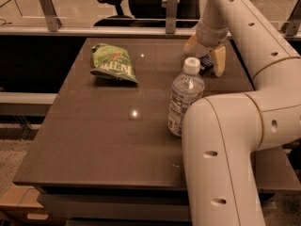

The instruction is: Pick rxbar blueberry

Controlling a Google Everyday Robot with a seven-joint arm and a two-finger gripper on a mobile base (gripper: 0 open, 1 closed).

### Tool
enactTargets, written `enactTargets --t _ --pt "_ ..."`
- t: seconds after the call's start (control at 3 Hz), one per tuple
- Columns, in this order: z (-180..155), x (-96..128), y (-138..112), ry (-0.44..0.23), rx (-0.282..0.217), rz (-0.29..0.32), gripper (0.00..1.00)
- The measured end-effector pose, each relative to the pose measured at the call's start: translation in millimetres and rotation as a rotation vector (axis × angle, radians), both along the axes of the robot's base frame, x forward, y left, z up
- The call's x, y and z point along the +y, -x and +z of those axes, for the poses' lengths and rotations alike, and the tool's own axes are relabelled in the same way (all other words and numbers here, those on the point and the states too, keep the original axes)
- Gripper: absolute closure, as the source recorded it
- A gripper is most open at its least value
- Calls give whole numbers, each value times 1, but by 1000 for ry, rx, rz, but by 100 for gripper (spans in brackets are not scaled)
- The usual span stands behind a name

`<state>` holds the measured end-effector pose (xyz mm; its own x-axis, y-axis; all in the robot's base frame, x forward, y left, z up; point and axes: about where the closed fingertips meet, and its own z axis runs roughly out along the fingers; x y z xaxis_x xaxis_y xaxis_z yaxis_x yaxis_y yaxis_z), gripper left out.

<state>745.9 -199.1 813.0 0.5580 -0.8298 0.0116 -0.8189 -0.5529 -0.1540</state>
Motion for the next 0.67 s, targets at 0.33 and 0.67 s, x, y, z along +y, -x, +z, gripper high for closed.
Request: enactTargets --t 0.33,0.67 --pt "-2 2 -9 -7 -29 -2 41" --pt "-2 3 -12 -8 -38 -2 64"
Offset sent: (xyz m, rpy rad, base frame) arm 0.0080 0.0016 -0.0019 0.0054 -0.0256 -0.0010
